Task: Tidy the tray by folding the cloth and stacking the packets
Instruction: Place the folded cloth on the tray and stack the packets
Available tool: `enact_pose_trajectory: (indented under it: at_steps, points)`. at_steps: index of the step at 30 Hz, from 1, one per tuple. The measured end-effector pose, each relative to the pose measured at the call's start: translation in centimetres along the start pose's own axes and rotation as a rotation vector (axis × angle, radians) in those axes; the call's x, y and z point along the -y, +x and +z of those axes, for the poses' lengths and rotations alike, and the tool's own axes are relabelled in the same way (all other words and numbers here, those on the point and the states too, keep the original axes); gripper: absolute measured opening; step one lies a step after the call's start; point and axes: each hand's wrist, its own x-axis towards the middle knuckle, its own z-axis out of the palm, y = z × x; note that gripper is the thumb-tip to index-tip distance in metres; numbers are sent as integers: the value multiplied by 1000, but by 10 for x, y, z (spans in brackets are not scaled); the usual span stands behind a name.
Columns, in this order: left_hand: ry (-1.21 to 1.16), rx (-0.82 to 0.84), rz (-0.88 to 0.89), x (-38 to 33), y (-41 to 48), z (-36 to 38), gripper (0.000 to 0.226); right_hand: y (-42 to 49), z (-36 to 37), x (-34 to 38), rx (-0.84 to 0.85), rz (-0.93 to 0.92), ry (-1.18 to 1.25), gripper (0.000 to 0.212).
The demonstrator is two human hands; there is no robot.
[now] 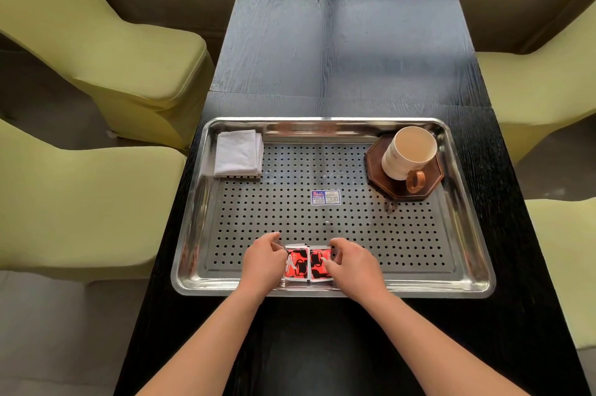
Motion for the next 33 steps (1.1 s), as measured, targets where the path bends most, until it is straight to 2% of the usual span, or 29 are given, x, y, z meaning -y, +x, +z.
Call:
enact_pose_trajectory:
  at_steps: [8, 15, 20, 27, 31, 33]
  points:
    - [-57, 1, -20, 1, -4, -1, 53, -4, -2, 4, 11, 8, 26, 44]
    - [-3, -9, 26, -1, -7, 1, 47, -2, -3, 3, 13, -8, 13, 42]
    - [83, -5, 75, -1, -10, 3, 45, -1, -3, 2, 59, -13, 1, 48]
    - [156, 29, 135, 3, -7, 7, 24, 1, -2, 2, 73, -11, -16, 47]
    - [146, 15, 135, 5, -7, 8, 47, 2, -2, 1, 75, -9, -24, 49]
    - [145, 14, 137, 5, -7, 7, 50, 2, -3, 2, 74, -9, -23, 46]
